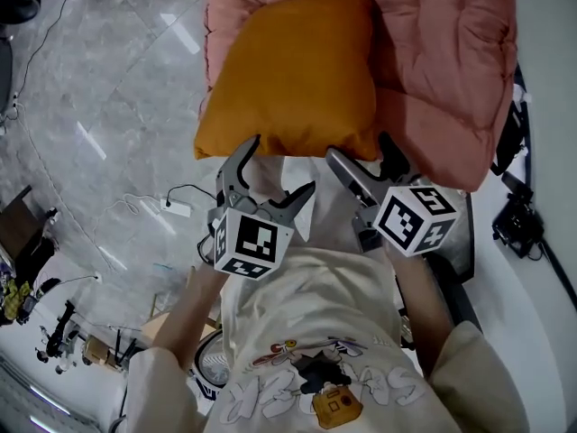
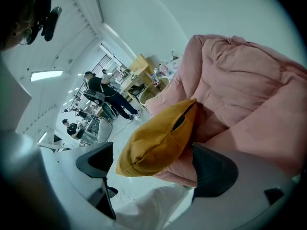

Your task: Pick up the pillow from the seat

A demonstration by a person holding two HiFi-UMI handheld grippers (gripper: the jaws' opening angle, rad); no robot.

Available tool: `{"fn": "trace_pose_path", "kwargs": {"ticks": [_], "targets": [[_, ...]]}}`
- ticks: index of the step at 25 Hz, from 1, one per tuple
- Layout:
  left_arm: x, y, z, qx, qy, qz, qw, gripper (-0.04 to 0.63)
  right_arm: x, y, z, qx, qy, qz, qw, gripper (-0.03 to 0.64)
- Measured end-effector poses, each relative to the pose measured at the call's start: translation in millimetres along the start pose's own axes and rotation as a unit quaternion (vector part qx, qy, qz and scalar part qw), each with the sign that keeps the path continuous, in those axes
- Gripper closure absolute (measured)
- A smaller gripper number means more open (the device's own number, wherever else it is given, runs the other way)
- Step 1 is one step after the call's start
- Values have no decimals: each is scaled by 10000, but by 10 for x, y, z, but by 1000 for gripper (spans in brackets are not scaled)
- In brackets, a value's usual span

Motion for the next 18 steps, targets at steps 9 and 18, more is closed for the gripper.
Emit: {"fn": "trace_pose_path", "kwargs": {"ticks": [9, 18], "targets": [[103, 121, -53, -42, -201, -10, 9998, 107, 104, 192, 45, -17, 420, -49, 9991, 107], [189, 175, -174, 44, -363, -25, 9993, 107, 95, 501, 49, 115, 619, -124, 9979, 87]]}}
Point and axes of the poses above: the fingertips, and each gripper's own axes: y forward along the fingers, z to its right, x out of its underside, the point moved 4 cm from there along -y, backward along the fingers, and after that the axes turned 7 degrees about z, right-handed, at the moved point
